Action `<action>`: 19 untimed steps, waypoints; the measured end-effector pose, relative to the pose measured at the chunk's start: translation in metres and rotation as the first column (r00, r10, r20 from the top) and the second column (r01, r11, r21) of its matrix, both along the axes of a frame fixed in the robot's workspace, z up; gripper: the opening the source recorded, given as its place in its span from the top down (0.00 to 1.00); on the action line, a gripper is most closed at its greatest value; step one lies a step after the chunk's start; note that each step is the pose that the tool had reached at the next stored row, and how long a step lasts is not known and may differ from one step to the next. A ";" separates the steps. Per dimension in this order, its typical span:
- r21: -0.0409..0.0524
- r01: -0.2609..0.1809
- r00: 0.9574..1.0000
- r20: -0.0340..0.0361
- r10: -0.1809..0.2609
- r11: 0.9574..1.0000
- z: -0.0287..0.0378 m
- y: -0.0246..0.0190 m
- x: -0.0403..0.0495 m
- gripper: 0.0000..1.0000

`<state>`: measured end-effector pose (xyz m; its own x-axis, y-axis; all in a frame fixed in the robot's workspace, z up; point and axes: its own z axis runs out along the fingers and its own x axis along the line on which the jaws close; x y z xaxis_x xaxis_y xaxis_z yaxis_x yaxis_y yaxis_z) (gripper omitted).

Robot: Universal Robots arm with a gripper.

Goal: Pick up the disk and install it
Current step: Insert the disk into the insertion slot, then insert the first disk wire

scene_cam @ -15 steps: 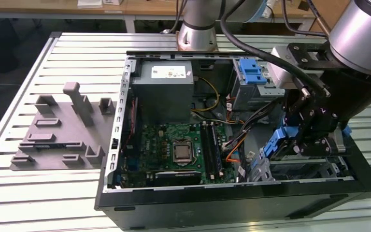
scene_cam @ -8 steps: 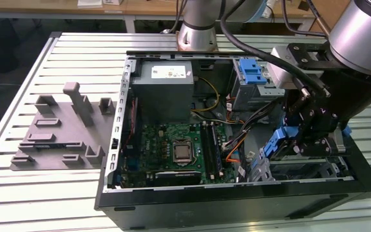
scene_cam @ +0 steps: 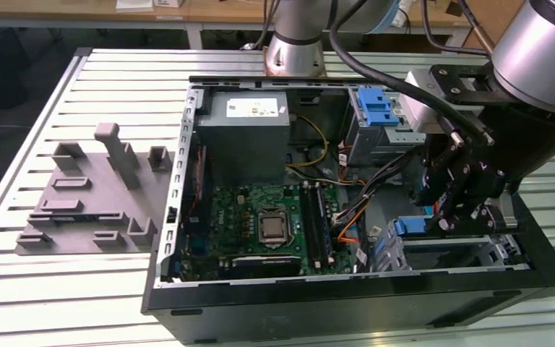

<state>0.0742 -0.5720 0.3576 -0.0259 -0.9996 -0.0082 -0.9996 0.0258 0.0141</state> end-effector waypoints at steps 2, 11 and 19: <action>0.000 0.000 1.000 0.000 0.000 1.000 0.0000 0.0000 0.0000 0.64; 0.000 0.000 1.000 0.000 0.000 1.000 -0.0002 0.0000 0.0000 0.89; 0.000 0.000 1.000 0.000 0.000 1.000 -0.0004 0.0000 0.0000 0.89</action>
<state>0.0742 -0.5720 0.3572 -0.0259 -0.9996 -0.0082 -0.9996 0.0258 0.0141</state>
